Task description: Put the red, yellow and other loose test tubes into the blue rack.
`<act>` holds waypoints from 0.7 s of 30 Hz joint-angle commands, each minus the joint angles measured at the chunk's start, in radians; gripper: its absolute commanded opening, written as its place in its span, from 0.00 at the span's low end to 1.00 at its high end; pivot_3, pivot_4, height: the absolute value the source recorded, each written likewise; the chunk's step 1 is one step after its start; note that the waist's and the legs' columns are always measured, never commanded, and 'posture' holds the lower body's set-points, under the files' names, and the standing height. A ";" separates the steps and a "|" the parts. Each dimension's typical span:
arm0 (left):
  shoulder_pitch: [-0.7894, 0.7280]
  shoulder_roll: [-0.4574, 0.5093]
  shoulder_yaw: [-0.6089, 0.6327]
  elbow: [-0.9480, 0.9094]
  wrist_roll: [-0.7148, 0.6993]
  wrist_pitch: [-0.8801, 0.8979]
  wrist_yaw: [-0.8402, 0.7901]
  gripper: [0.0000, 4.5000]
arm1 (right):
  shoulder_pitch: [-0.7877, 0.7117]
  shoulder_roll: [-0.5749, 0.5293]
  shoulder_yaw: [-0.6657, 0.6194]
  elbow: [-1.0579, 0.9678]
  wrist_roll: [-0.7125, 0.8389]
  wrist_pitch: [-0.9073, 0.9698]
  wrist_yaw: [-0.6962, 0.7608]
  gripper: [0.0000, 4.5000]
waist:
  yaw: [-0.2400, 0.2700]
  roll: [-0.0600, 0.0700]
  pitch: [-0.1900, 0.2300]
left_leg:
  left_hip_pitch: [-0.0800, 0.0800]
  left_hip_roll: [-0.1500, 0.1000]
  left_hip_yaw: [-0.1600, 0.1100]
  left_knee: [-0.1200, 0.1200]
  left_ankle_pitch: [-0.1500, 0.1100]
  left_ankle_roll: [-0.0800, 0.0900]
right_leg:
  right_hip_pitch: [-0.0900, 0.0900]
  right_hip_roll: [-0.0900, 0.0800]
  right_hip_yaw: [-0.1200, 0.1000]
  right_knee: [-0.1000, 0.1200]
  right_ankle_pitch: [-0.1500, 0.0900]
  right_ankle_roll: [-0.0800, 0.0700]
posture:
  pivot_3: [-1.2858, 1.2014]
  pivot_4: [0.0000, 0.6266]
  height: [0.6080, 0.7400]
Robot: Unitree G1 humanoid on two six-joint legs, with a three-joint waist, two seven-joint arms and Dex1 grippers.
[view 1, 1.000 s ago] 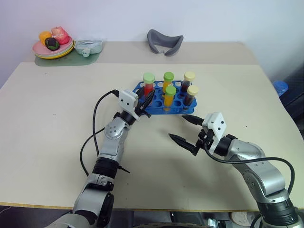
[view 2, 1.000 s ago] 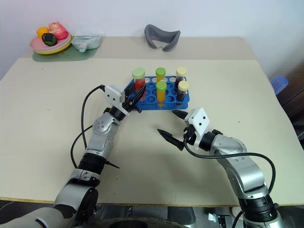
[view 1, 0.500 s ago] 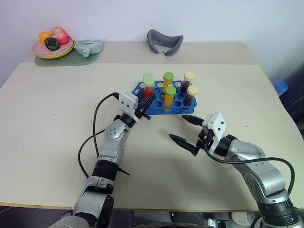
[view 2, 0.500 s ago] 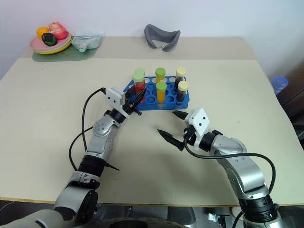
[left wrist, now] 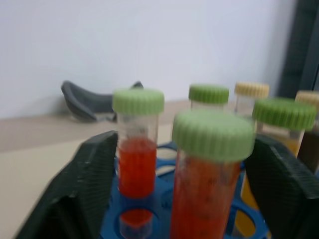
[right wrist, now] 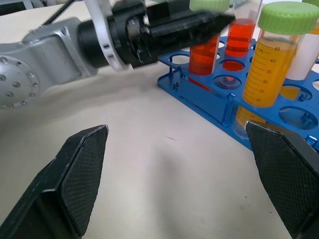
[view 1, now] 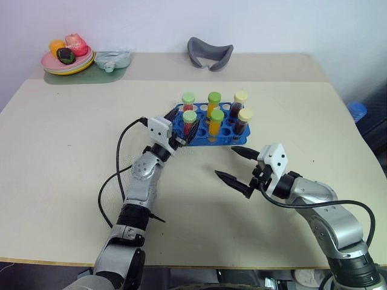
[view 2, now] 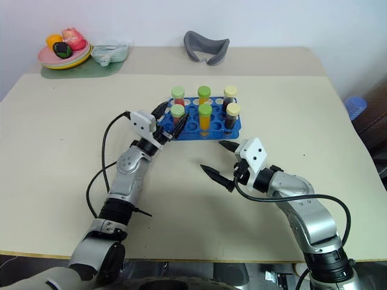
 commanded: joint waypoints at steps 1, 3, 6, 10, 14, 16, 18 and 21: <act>0.035 0.019 0.026 -0.145 -0.067 0.027 -0.021 0.81 | -0.002 -0.011 -0.029 -0.017 0.004 -0.012 0.007 1.00 | -0.001 0.000 0.000 | 0.000 0.000 0.000 0.000 0.000 0.000 | 0.000 0.000 0.000 0.000 0.000 0.000 | 0.52 0.24 1.00; 0.060 0.040 0.030 -0.214 -0.083 0.053 -0.026 0.81 | 0.000 -0.016 -0.036 -0.013 0.006 -0.014 0.013 1.00 | -0.001 0.000 0.000 | 0.000 0.000 0.000 0.000 0.000 0.000 | 0.000 0.000 0.000 0.000 0.000 0.000 | 0.52 0.24 1.00; 0.104 0.092 0.054 -0.367 -0.145 0.132 -0.036 0.81 | -0.001 -0.033 -0.056 -0.001 0.007 -0.021 0.023 1.00 | -0.001 0.000 0.000 | 0.000 0.000 0.000 0.000 0.000 0.000 | 0.000 0.000 0.000 0.000 0.000 0.000 | 0.52 0.24 1.00; 0.147 0.196 0.106 -0.550 -0.261 0.283 -0.053 0.81 | -0.008 -0.064 -0.100 0.011 0.016 -0.020 0.043 1.00 | 0.000 0.000 0.000 | 0.000 0.000 0.000 0.000 0.000 0.000 | 0.000 0.000 0.000 0.000 0.000 0.000 | 0.52 0.24 1.00; 0.214 0.376 0.194 -0.639 -0.342 0.426 -0.116 0.81 | 0.011 -0.118 -0.170 0.030 0.029 -0.017 0.080 1.00 | -0.004 0.000 0.000 | 0.000 0.000 0.000 0.000 0.000 0.000 | 0.000 0.000 0.000 0.001 0.000 0.000 | 0.52 0.24 1.00; 0.251 0.453 0.264 -0.613 -0.316 0.425 -0.120 0.81 | 0.030 -0.149 -0.213 0.051 0.033 -0.019 0.099 1.00 | -0.003 0.000 0.000 | 0.001 0.000 0.000 -0.001 0.000 0.001 | 0.000 0.000 0.000 0.001 0.000 0.000 | 0.52 0.24 1.00; 0.289 0.501 0.315 -0.591 -0.325 0.451 -0.124 0.81 | 0.042 -0.176 -0.254 0.083 0.037 -0.027 0.125 1.00 | -0.002 0.000 0.000 | 0.001 0.000 0.000 -0.001 0.000 0.001 | 0.000 0.000 0.000 0.000 0.000 0.000 | 0.52 0.24 1.00; 0.348 0.546 0.351 -0.571 -0.338 0.479 -0.159 0.81 | 0.051 -0.194 -0.286 0.110 0.046 -0.029 0.147 1.00 | 0.000 0.000 0.000 | 0.001 0.000 0.000 -0.001 -0.001 0.001 | 0.001 0.000 0.000 0.000 0.000 0.000 | 0.52 0.24 1.00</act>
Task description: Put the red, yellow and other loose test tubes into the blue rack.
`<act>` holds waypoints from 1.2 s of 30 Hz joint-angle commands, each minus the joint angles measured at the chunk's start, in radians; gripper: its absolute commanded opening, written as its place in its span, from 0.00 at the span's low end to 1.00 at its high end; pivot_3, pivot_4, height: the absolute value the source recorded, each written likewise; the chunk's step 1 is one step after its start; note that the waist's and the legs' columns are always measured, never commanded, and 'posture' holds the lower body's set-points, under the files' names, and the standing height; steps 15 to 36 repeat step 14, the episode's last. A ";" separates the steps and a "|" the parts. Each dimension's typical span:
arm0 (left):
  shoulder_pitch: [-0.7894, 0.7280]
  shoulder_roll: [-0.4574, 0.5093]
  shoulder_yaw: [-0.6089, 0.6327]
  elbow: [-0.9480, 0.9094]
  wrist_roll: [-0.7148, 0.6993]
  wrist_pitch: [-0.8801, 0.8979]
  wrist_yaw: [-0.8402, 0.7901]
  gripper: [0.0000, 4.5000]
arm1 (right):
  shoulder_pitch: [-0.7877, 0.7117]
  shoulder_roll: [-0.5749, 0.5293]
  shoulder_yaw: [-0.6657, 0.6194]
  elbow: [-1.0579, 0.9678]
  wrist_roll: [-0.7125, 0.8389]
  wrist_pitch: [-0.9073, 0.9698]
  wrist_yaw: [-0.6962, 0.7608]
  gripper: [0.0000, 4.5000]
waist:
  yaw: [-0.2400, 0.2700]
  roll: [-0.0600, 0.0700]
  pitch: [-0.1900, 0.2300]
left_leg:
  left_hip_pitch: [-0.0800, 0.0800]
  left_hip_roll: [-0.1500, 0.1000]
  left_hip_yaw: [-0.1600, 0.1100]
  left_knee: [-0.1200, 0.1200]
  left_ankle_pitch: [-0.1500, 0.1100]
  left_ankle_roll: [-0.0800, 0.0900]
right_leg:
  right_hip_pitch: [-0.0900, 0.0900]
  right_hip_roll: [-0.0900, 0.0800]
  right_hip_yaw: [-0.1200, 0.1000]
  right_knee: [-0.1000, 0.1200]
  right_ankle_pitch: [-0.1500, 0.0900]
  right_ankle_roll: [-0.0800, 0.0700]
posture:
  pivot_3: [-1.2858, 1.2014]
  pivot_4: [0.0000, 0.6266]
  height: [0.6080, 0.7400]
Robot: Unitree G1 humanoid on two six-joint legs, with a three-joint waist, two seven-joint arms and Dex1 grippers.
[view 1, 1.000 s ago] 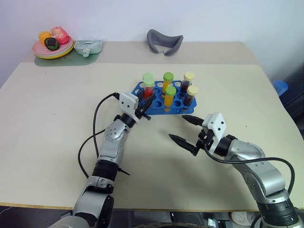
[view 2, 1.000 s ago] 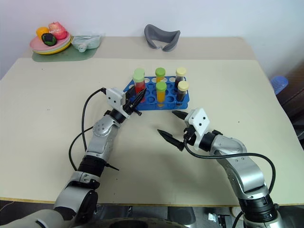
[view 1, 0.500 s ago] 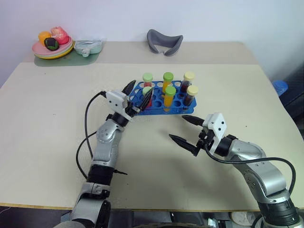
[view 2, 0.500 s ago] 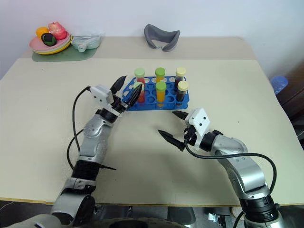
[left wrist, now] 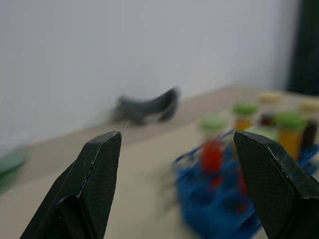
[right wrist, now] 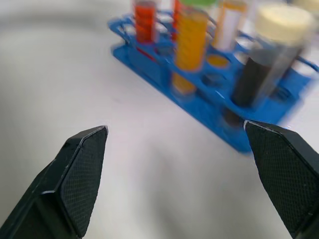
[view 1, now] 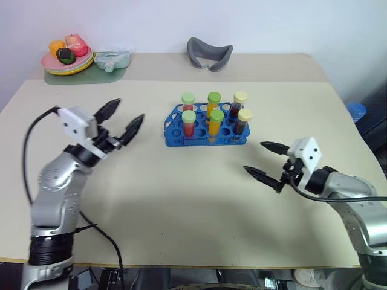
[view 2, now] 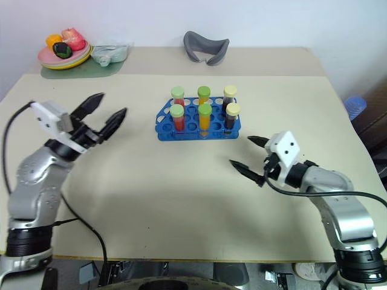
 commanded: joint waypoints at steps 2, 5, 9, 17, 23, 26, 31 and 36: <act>0.145 0.061 0.066 0.020 0.013 -0.020 -0.110 0.81 | 0.007 -0.041 -0.094 0.052 0.038 -0.018 0.060 1.00 | -0.008 0.001 0.000 | 0.000 0.000 0.000 0.000 0.000 0.000 | 0.000 0.000 0.000 0.000 0.000 0.000 | 0.52 0.24 1.00; 0.251 0.070 0.113 0.047 0.014 -0.039 -0.145 0.81 | 0.028 -0.066 -0.124 0.088 0.031 -0.036 0.094 1.00 | -0.013 0.001 0.000 | 0.000 0.000 0.002 -0.001 0.000 0.000 | -0.001 0.000 0.001 0.000 0.000 0.000 | 0.52 0.24 1.00; 0.331 0.060 0.125 0.053 0.039 -0.081 -0.164 0.81 | 0.042 -0.075 -0.138 0.107 0.022 -0.057 0.111 1.00 | -0.018 0.001 0.000 | 0.001 0.001 0.002 0.000 0.000 0.000 | 0.001 0.000 0.001 0.000 0.000 0.000 | 0.52 0.24 1.00; 0.352 0.047 0.140 0.020 0.030 -0.069 -0.144 0.81 | 0.031 -0.068 -0.119 0.075 0.024 -0.041 0.092 1.00 | -0.022 0.001 0.000 | 0.001 0.001 0.002 0.000 0.000 0.000 | 0.001 0.000 0.001 0.000 0.000 0.000 | 0.52 0.24 1.00; 0.352 0.047 0.140 0.020 0.030 -0.069 -0.144 0.81 | 0.031 -0.068 -0.119 0.075 0.024 -0.041 0.092 1.00 | -0.022 0.001 0.000 | 0.001 0.001 0.002 0.000 0.000 0.000 | 0.001 0.000 0.001 0.000 0.000 0.000 | 0.52 0.24 1.00; 0.352 0.047 0.140 0.020 0.030 -0.069 -0.144 0.81 | 0.031 -0.068 -0.119 0.075 0.024 -0.041 0.092 1.00 | -0.022 0.001 0.000 | 0.001 0.001 0.002 0.000 0.000 0.000 | 0.001 0.000 0.001 0.000 0.000 0.000 | 0.52 0.24 1.00; 0.352 0.047 0.140 0.020 0.030 -0.069 -0.144 0.81 | 0.031 -0.068 -0.119 0.075 0.024 -0.041 0.092 1.00 | -0.022 0.001 0.000 | 0.001 0.001 0.002 0.000 0.000 0.000 | 0.001 0.000 0.001 0.000 0.000 0.000 | 0.52 0.24 1.00; 0.352 0.047 0.140 0.020 0.030 -0.069 -0.144 0.81 | 0.031 -0.068 -0.119 0.075 0.024 -0.041 0.092 1.00 | -0.022 0.001 0.000 | 0.001 0.001 0.002 0.000 0.000 0.000 | 0.001 0.000 0.001 0.000 0.000 0.000 | 0.52 0.24 1.00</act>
